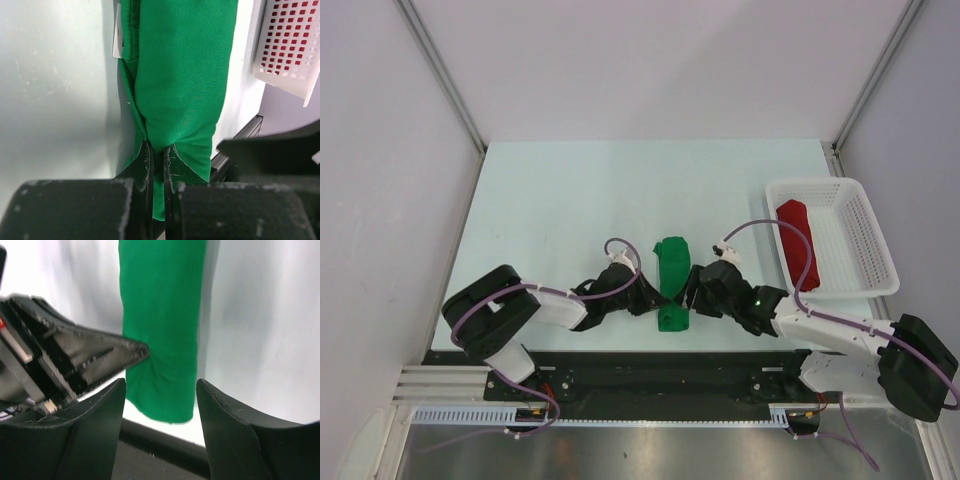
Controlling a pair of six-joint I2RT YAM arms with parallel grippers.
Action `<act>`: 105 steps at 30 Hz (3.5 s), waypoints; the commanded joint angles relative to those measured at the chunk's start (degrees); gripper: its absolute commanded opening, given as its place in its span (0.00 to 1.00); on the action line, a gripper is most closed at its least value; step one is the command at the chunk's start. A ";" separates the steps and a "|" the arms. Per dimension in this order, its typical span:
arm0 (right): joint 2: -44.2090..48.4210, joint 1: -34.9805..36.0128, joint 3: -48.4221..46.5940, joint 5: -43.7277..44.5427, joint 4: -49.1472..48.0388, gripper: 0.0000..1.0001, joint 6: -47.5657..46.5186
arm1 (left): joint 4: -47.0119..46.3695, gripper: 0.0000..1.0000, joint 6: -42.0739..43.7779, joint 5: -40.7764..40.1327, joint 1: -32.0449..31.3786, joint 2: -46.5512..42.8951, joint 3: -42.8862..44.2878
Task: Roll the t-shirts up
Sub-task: Roll the T-shirt to the center of the board, then pick up the T-shirt from the center of the board.
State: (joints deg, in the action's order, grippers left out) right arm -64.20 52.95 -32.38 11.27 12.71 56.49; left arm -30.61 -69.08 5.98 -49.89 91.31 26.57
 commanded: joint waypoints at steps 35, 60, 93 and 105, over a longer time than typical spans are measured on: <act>-10.50 3.92 6.98 -0.81 -17.46 0.68 7.06 | 2.22 0.00 -3.52 -1.41 -0.65 6.60 -6.09; -16.56 4.88 -0.75 2.89 -0.93 0.11 -4.63 | 14.09 0.58 12.82 -1.41 4.88 -1.40 1.20; -5.23 -6.62 -1.11 -5.98 -4.52 0.83 -4.20 | 17.08 0.00 16.26 -2.99 6.82 8.45 6.75; -15.68 -15.77 -1.36 -15.84 -23.69 0.81 -3.31 | 15.93 0.00 15.38 -2.20 6.82 9.50 6.30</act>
State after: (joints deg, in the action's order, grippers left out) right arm -75.68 38.24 -33.28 0.34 -1.21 52.77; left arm -22.87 -55.48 11.31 -44.01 95.98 35.33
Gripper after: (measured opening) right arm 0.822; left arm 0.027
